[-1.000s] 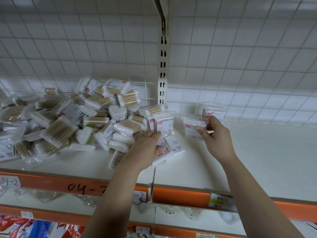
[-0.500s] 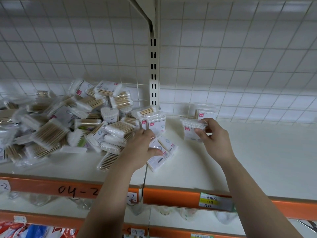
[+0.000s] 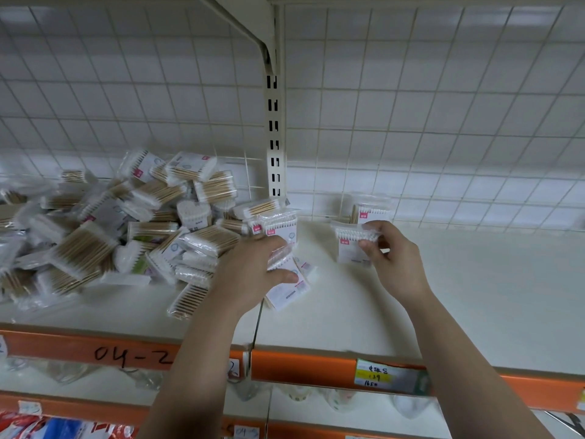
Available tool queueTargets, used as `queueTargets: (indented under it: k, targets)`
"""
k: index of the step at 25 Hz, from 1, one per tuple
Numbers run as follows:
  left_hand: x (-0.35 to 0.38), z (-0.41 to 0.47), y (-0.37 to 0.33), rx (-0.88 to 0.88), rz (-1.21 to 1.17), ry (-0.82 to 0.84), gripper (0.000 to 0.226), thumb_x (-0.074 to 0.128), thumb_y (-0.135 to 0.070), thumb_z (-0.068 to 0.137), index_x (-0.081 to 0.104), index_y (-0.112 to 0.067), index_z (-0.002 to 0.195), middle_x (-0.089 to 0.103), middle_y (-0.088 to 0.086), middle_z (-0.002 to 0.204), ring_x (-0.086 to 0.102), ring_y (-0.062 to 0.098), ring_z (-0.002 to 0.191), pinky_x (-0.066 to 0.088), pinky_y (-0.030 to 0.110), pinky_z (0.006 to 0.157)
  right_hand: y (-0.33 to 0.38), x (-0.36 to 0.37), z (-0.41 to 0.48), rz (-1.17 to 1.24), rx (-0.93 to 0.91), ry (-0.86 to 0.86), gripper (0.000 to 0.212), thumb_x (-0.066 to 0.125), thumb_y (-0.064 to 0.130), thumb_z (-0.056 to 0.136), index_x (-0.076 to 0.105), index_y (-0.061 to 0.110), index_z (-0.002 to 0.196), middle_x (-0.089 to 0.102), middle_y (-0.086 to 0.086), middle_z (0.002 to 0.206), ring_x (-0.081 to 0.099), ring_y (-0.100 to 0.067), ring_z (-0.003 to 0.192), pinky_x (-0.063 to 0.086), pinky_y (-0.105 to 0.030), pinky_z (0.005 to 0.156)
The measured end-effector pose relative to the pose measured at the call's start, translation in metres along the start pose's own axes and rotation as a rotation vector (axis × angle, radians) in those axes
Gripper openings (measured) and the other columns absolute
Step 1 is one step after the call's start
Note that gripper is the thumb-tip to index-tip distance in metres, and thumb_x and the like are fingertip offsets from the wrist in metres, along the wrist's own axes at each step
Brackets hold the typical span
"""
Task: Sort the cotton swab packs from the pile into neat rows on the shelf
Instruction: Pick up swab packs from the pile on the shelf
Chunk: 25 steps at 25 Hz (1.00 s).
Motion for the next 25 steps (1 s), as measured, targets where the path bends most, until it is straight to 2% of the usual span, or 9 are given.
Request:
queueTargets:
  k: [4,7,10,13,15,16,19,22,25]
  targets:
    - [-0.002,0.005,-0.022,0.057,-0.071,-0.016,0.043,0.072,-0.045,0.077,0.056,-0.03,0.115,0.062,-0.004,0.09,0.056,0.017,0.085,0.047,0.031,0.073,-0.005,-0.008,0.001,0.073,0.071,0.003,0.015,0.059,0.015,0.091,0.059,0.027,0.1,0.061,0.005,0.078,0.063,-0.023,0.06,0.049,-0.018,0.058]
    - [0.009,0.012,-0.034,0.086,-0.079,0.0,0.044,0.072,-0.044,0.077,0.054,-0.029,0.115,0.063,-0.002,0.093,0.056,0.018,0.089,0.047,0.035,0.076,-0.01,-0.019,0.001,0.088,0.096,-0.024,0.014,0.06,0.011,0.09,0.059,0.02,0.1,0.06,0.003,0.08,0.063,-0.029,0.067,0.042,-0.007,0.051]
    - [0.022,0.019,-0.044,0.089,-0.092,0.0,0.045,0.075,-0.043,0.075,0.055,-0.022,0.109,0.058,-0.007,0.09,0.055,0.015,0.086,0.04,0.028,0.07,-0.024,-0.029,0.001,0.113,0.158,-0.066,0.02,0.065,0.011,0.086,0.059,0.015,0.105,0.061,-0.005,0.085,0.062,-0.032,0.073,0.042,-0.007,0.048]
    - [0.038,0.025,-0.053,0.111,-0.086,0.009,0.038,0.073,-0.045,0.076,0.055,-0.021,0.099,0.056,-0.01,0.08,0.053,0.013,0.075,0.041,0.03,0.066,-0.044,-0.037,0.003,0.146,0.219,-0.097,0.024,0.072,0.012,0.08,0.056,0.017,0.097,0.063,-0.006,0.081,0.062,-0.029,0.073,0.048,-0.016,0.052]
    - [0.048,0.026,-0.057,0.139,-0.052,0.025,0.03,0.07,-0.042,0.08,0.054,-0.024,0.098,0.06,-0.009,0.083,0.055,0.013,0.076,0.045,0.034,0.068,-0.055,-0.039,0.008,0.146,0.249,-0.11,0.025,0.074,0.013,0.078,0.055,0.018,0.092,0.066,-0.005,0.078,0.062,-0.024,0.071,0.055,-0.031,0.06]
    - [0.052,0.027,-0.059,0.158,-0.052,0.026,0.027,0.068,-0.039,0.08,0.055,-0.025,0.098,0.06,-0.009,0.087,0.056,0.013,0.08,0.046,0.035,0.07,-0.057,-0.04,0.011,0.146,0.251,-0.11,0.024,0.074,0.012,0.078,0.055,0.018,0.091,0.067,-0.004,0.078,0.061,-0.021,0.07,0.056,-0.034,0.063]
    - [0.057,0.026,-0.064,0.22,-0.053,0.017,0.022,0.067,-0.033,0.081,0.058,-0.023,0.099,0.058,-0.009,0.093,0.054,0.013,0.086,0.043,0.032,0.076,-0.055,-0.037,0.021,0.134,0.213,-0.104,0.021,0.073,0.01,0.078,0.055,0.014,0.09,0.063,-0.001,0.075,0.057,-0.012,0.065,0.052,-0.026,0.061]
    - [0.058,0.025,-0.064,0.237,-0.058,0.013,0.02,0.068,-0.032,0.082,0.059,-0.021,0.097,0.057,-0.008,0.09,0.053,0.013,0.084,0.04,0.028,0.072,-0.053,-0.033,0.032,0.124,0.176,-0.11,0.019,0.072,0.01,0.078,0.055,0.013,0.087,0.061,0.002,0.074,0.055,-0.009,0.067,0.047,-0.017,0.056]
    - [0.057,0.025,-0.06,0.227,-0.066,0.017,0.019,0.068,-0.031,0.083,0.058,-0.022,0.096,0.055,-0.01,0.089,0.052,0.012,0.083,0.041,0.03,0.071,-0.055,-0.03,0.041,0.129,0.147,-0.096,0.019,0.072,0.009,0.078,0.056,0.018,0.082,0.062,-0.001,0.075,0.056,-0.011,0.069,0.047,-0.016,0.056]
Point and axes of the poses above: each hand's wrist, its own z-axis towards the middle knuckle, its own x-axis out of the palm, y = z × x, the point moved 7 cm from there along z, towards the middle knuckle
